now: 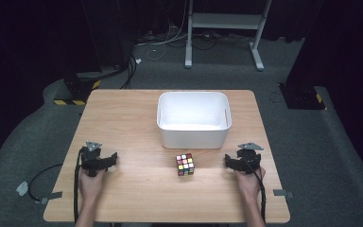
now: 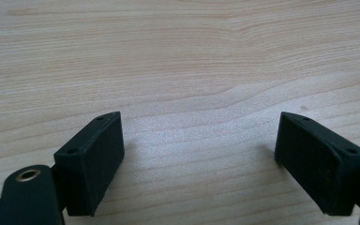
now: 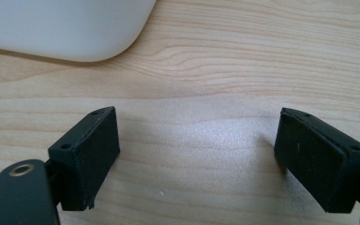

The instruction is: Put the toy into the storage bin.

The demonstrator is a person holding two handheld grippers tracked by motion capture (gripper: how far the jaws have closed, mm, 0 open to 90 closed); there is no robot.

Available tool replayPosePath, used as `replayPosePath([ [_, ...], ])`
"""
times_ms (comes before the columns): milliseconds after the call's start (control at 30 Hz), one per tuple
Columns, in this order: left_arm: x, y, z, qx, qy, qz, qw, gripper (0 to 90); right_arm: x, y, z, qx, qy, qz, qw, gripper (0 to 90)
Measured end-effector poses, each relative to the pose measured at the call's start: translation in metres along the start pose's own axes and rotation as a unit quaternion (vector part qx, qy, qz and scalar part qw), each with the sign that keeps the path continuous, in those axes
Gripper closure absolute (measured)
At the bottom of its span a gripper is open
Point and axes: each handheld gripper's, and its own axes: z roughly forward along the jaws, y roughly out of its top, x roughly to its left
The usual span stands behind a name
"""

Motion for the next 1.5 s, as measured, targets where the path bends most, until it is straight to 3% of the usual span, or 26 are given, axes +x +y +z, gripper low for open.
replayPosePath([
  [467,0.000,0.000,0.000,0.001,-0.001,0.001,1.0000,15.8,0.005,-0.018,-0.019,-0.018,0.007,-0.017,0.9997,16.0],
  [867,0.000,0.000,0.000,0.001,-0.001,0.001,1.0000,15.8,0.015,-0.029,-0.031,-0.026,0.036,-0.026,0.9987,19.2],
  [1167,0.000,0.000,0.000,0.001,-0.001,0.001,1.0000,15.8,0.028,-0.031,-0.042,-0.045,0.066,-0.042,0.9959,18.6],
  [1500,0.000,0.000,0.000,0.000,-0.001,0.002,1.0000,15.8,0.040,-0.031,-0.047,-0.049,0.094,-0.067,0.9922,17.3],
])
